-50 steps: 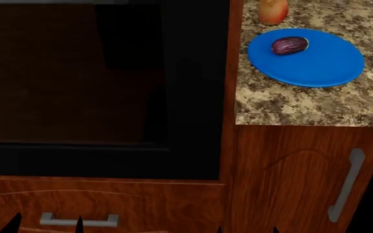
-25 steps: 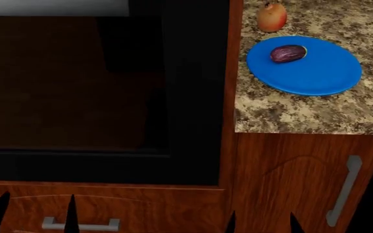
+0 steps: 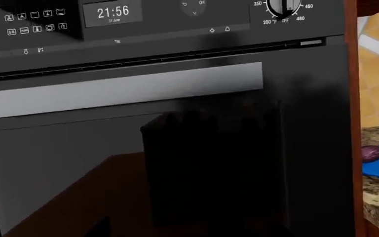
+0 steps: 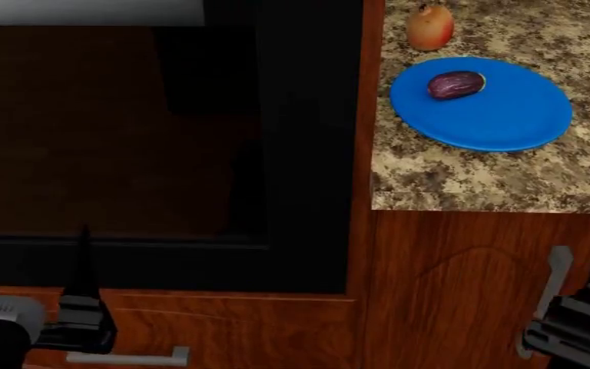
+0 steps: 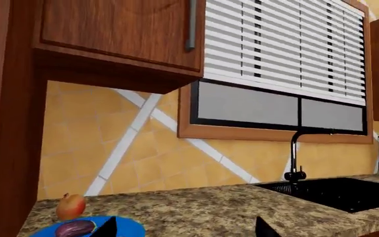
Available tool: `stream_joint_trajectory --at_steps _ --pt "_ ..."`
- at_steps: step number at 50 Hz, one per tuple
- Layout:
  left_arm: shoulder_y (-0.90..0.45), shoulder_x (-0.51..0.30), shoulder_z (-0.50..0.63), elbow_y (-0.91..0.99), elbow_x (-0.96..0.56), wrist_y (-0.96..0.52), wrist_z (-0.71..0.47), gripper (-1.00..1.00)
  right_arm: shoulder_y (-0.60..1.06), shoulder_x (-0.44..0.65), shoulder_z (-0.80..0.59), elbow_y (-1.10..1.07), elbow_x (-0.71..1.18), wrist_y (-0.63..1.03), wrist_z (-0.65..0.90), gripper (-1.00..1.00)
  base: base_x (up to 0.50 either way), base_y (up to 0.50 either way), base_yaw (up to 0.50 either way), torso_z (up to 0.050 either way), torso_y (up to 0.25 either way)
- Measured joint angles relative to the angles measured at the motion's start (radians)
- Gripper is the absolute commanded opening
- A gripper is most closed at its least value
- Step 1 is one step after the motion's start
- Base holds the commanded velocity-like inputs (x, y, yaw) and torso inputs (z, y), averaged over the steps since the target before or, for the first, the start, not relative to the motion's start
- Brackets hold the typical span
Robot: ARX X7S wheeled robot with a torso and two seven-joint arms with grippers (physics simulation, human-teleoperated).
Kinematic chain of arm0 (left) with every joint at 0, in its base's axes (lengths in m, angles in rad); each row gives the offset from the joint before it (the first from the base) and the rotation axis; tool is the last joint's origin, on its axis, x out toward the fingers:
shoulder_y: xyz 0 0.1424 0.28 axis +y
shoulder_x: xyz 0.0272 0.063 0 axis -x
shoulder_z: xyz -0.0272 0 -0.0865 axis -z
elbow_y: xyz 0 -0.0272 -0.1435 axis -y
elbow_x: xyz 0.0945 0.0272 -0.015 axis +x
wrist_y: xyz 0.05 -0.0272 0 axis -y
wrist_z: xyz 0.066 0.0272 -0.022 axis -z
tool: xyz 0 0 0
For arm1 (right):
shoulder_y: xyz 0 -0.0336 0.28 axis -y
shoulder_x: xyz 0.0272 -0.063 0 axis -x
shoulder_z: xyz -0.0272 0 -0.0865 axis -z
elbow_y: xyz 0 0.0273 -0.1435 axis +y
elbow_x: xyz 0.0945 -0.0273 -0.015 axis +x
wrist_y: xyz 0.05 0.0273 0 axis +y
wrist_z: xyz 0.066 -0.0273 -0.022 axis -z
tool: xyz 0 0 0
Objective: Pick the eggplant from the counter and place it in the microwave.
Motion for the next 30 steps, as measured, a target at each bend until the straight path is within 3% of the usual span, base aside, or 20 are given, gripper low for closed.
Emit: stream_joint_trajectory --at_steps 14,30 --pt "-0.087 -0.022 -0.002 0.113 -0.031 -0.121 0.011 1.0 -0.03 0.071 0.452 -0.233 0.182 0.213 0.072 1.0 0.0 0.0 0.0 0.0 0.0" --pt "-0.177 -0.028 -0.015 0.292 -0.078 -0.277 0.001 1.0 -0.207 0.147 0.85 -0.317 0.477 0.223 0.214 1.0 0.0 0.0 0.0 0.0 0.0"
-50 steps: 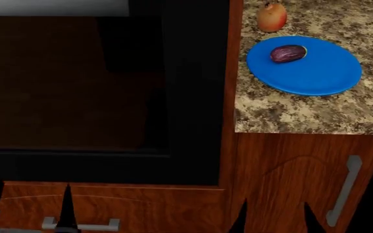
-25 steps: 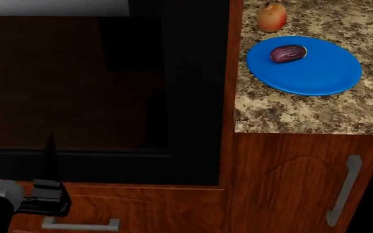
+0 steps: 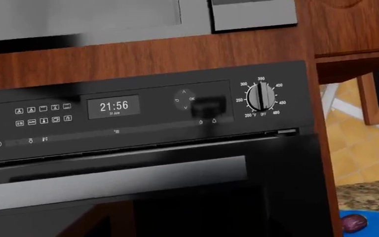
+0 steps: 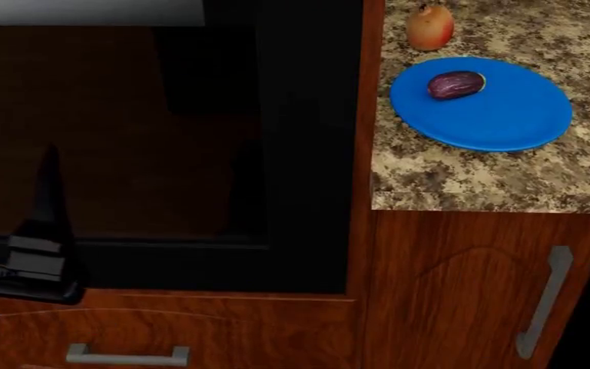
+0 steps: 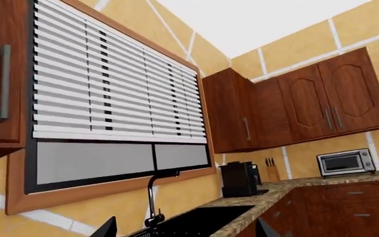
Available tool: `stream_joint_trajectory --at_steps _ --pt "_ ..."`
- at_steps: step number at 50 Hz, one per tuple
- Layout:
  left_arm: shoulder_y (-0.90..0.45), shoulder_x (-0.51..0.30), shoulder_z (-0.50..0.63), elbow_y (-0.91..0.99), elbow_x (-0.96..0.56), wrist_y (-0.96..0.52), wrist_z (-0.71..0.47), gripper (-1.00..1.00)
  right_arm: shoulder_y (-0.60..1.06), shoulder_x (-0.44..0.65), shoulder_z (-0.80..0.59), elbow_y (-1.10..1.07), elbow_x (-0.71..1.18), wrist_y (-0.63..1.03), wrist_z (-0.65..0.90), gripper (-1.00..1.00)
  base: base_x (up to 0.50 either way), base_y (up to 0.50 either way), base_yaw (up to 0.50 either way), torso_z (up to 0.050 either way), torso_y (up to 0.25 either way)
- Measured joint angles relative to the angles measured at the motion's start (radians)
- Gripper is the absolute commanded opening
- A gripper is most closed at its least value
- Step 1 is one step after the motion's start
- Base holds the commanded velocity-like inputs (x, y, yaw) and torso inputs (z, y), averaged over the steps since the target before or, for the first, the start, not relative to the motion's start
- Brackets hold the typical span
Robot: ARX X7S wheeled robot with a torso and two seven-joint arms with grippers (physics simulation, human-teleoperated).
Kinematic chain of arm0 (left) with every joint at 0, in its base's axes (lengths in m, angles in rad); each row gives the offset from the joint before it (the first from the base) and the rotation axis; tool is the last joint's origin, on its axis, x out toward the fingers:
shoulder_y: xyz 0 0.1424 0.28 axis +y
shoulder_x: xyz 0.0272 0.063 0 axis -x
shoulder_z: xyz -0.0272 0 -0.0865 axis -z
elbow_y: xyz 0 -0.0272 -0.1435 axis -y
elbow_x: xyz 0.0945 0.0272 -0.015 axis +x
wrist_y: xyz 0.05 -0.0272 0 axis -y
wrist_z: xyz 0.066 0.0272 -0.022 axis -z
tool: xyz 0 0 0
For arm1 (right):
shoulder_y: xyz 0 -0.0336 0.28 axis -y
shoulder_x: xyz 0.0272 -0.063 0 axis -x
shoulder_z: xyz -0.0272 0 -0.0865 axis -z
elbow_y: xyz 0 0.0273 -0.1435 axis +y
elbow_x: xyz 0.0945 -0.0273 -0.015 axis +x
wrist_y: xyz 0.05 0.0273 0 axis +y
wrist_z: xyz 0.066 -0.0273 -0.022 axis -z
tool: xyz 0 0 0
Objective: Pick the eggplant from the counter and place it in the microwave.
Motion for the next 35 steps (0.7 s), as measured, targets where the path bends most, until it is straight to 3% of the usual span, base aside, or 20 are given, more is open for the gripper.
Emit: stream_joint_trajectory --at_steps 15,35 --pt "-0.03 -0.004 0.004 0.046 -0.017 -0.046 -0.01 1.0 -0.074 -0.006 0.13 0.002 0.118 -0.055 0.064 1.0 0.0 -0.42 0.0 0.0 0.0" --pt "-0.04 -0.001 0.009 0.058 -0.041 -0.058 -0.021 1.0 -0.1 -0.001 0.146 0.008 0.156 -0.085 0.097 1.0 0.0 -0.5 0.0 0.0 0.0"
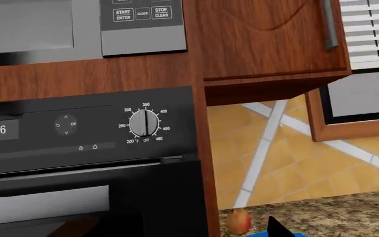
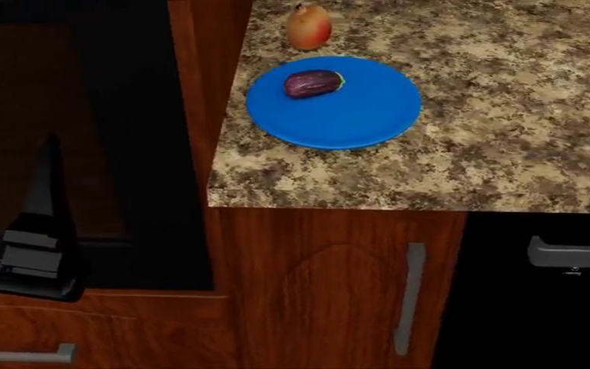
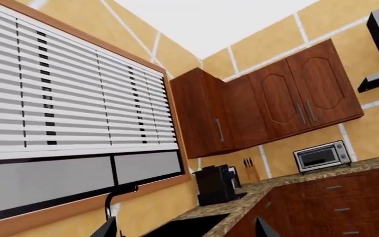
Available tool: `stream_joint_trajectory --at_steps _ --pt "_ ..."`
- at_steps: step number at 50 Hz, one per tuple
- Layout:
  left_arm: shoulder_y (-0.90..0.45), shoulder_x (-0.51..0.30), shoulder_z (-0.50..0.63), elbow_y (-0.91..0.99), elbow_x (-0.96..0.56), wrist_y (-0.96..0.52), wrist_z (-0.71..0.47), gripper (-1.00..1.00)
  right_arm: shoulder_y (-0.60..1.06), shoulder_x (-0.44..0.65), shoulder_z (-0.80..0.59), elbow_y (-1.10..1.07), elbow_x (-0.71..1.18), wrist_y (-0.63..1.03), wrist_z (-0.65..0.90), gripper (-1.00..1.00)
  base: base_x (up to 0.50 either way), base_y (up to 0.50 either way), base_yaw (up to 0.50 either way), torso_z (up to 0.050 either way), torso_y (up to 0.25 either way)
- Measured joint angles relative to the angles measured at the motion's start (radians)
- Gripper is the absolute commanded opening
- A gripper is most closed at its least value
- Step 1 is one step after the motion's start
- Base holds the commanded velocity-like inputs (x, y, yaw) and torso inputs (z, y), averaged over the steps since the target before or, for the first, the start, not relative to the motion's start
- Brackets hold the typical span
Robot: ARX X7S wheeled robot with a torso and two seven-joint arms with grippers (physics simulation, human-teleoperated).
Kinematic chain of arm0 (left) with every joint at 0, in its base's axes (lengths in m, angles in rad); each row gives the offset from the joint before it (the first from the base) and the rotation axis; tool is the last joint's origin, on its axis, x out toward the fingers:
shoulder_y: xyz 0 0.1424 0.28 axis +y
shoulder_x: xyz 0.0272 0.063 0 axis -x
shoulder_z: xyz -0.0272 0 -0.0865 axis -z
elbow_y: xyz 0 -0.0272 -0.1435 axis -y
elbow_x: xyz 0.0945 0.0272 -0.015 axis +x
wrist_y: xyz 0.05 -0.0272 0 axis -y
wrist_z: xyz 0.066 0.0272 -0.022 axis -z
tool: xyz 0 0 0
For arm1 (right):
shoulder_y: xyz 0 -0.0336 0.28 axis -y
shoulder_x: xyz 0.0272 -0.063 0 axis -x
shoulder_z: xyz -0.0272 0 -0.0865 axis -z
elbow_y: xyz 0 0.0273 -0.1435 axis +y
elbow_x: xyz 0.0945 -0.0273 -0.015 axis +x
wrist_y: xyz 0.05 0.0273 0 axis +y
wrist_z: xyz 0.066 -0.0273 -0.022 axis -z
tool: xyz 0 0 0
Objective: Pick the eggplant from the counter and place it in the microwave.
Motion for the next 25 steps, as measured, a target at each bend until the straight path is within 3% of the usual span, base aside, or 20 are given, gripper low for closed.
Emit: stream_joint_trajectory --at_steps 25 --pt "0.008 0.009 -0.005 0.005 -0.045 -0.006 -0.008 1.0 -0.018 -0.007 -0.018 0.008 -0.001 -0.034 0.007 1.0 0.0 -0.5 0.0 0.0 0.0"
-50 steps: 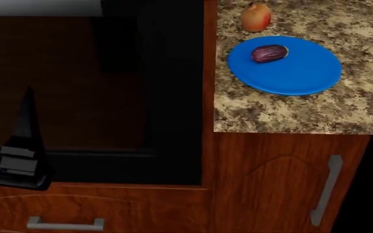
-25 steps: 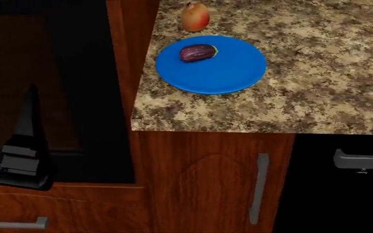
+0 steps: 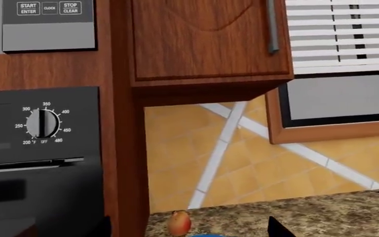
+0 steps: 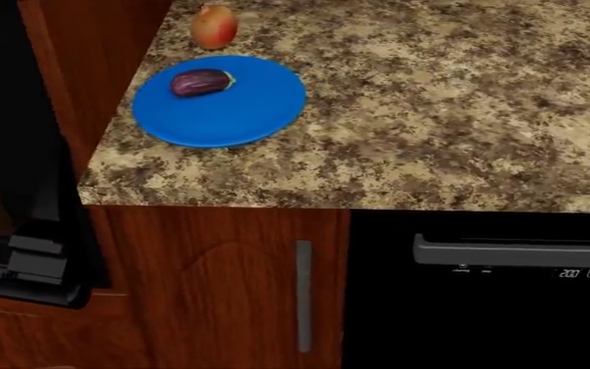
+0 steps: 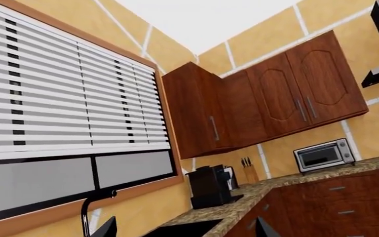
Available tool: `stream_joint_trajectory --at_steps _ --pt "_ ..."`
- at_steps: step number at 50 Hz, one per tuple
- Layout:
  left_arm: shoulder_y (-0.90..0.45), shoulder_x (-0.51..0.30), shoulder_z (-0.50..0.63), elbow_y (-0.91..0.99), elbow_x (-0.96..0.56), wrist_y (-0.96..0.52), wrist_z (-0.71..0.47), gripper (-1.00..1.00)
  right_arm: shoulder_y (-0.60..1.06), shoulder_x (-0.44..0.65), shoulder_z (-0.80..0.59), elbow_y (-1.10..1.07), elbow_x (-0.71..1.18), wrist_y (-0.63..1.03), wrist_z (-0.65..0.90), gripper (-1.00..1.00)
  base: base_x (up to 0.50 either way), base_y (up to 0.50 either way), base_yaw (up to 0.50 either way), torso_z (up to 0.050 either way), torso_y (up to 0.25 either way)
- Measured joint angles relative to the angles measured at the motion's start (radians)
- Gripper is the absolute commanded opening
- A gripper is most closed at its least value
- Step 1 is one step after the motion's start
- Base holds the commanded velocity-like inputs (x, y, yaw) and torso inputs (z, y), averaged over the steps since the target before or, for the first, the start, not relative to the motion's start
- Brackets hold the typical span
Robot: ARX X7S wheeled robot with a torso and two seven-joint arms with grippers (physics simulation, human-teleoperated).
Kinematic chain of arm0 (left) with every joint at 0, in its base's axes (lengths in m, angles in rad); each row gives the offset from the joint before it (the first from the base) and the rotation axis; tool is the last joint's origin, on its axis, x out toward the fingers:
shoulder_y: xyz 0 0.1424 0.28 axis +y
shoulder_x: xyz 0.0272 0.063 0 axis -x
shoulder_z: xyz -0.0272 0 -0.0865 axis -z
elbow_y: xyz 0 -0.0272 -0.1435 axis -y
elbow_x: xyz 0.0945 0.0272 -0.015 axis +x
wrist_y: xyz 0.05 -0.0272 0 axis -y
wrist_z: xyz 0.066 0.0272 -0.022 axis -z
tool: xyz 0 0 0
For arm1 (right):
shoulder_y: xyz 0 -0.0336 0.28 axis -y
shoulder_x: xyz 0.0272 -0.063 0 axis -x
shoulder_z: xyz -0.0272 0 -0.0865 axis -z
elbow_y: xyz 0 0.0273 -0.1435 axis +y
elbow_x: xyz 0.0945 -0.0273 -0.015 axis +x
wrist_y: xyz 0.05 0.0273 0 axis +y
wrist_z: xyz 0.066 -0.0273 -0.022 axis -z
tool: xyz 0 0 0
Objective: Pick the eggplant from the counter and place it in the microwave.
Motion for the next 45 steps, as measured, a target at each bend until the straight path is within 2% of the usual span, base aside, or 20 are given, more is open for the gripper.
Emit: stream_joint_trajectory --at_steps 10,18,45 --pt "0.004 -0.002 -0.001 0.004 -0.009 0.002 -0.006 1.0 -0.006 0.003 -0.004 -0.001 0.005 -0.008 0.007 1.0 0.0 -0.5 0.0 0.0 0.0" --pt "0.003 -0.004 0.004 0.006 -0.016 0.002 -0.012 1.0 -0.013 0.004 -0.005 -0.002 0.003 -0.015 0.012 1.0 0.04 -0.04 0.0 0.0 0.0" --pt "0.001 -0.018 0.003 0.003 -0.031 0.01 -0.028 1.0 -0.048 0.036 -0.014 -0.017 0.017 -0.02 0.057 1.0 0.49 0.0 0.0 0.0 0.0"
